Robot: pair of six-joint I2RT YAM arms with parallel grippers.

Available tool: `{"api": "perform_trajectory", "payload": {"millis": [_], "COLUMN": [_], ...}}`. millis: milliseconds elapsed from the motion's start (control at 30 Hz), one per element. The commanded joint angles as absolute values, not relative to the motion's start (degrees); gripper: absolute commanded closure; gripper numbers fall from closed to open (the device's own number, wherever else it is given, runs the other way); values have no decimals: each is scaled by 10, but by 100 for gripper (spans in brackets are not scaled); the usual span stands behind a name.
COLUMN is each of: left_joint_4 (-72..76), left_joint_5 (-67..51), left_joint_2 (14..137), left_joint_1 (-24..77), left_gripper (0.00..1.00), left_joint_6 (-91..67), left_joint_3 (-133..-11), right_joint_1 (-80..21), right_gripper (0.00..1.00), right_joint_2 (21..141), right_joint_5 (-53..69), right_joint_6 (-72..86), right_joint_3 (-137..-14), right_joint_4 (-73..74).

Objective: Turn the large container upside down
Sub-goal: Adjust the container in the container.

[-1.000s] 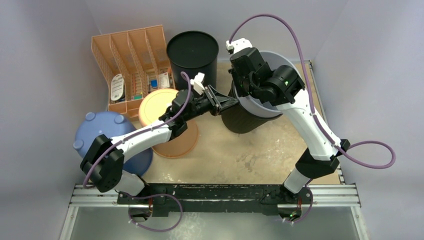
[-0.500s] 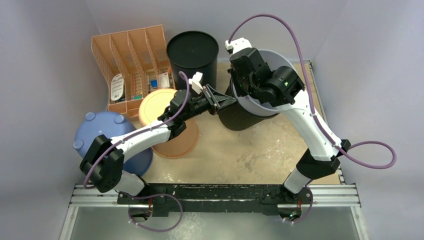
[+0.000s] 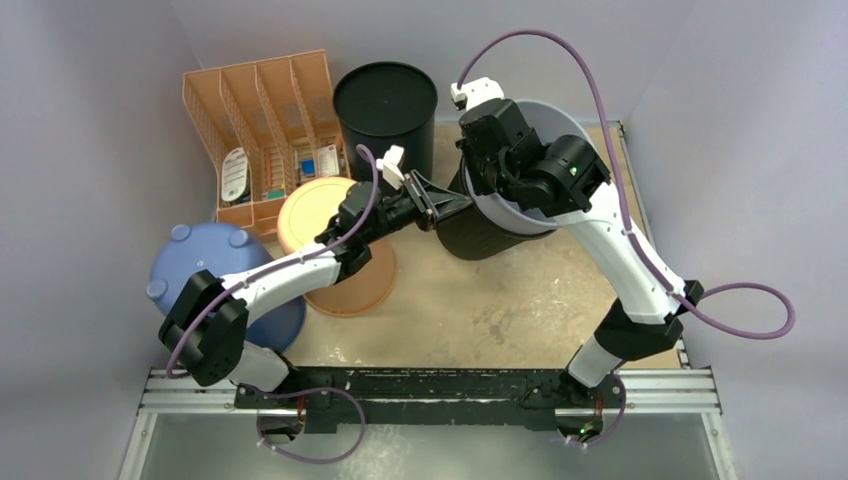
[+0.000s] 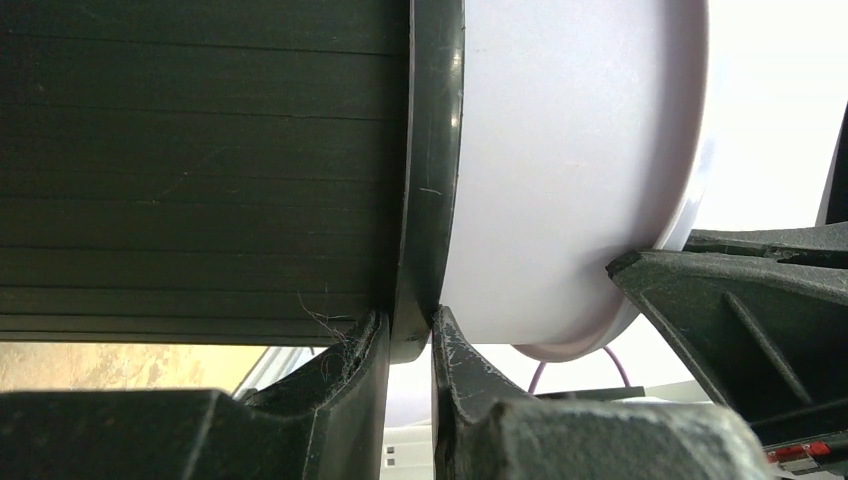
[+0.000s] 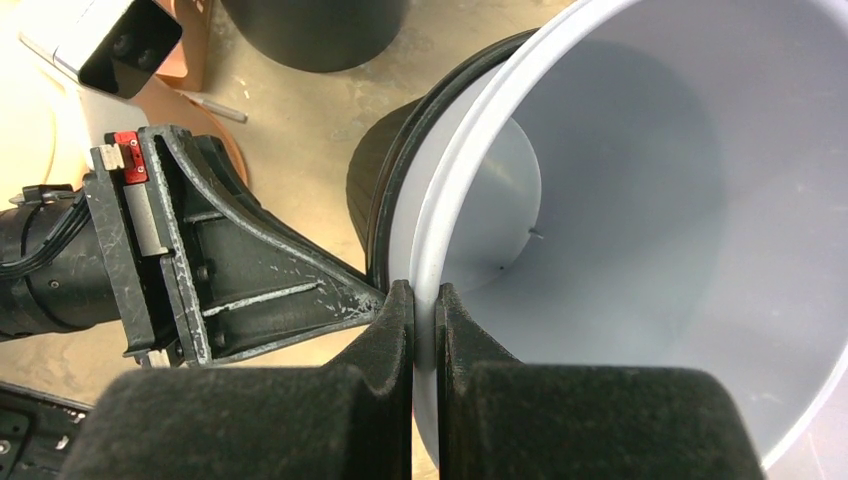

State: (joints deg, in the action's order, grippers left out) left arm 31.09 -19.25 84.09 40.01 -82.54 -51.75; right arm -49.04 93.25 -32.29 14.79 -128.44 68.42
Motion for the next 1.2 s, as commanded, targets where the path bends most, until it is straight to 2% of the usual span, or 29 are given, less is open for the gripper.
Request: {"api": "perform_trajectory", "payload": {"millis": [0,200,467,767,800,867,967,1033,1100,1167], "left_joint_4": [70,68,65,56,63,77,71,64,71,81], "left_joint_5": [-102,-99,-107,-133,-133,-125,-98,-89,-91,-100], "left_joint_2": [886,875,864,837,829,808,786,777,772,771], "left_joint_1": [360,361,391,397,397,397,394,386,376,368], "left_gripper": [100,100,100,100,98,84,67,62,61,60], "left_joint_6": [-789,-782,-743,-703,-703,-708,-707,-707,-711,-715], "left_joint_3": [-444,-453,-528,-597,-598,-596,-596,-593,-586,-583], "right_joint_1": [-489,-489,-489,-489,-489,-489,-489,-489,-489,-489], "right_gripper": [100,100,100,100,100,100,100,90,73,49], "right_joint_2": [800,787,762,780,778,761,727,713,712,709], "right_joint_5": [-469,-430,-322,-304,-289,-250,-259,-265,-257,-244], "right_joint_6": [117,134,166,120,105,69,37,29,35,43], "right_joint_3": [-1354,-1290,-1110,-1138,-1134,-1095,-1007,-964,-951,-949], "right_joint_4": [591,573,489,513,514,500,488,497,514,521]}}
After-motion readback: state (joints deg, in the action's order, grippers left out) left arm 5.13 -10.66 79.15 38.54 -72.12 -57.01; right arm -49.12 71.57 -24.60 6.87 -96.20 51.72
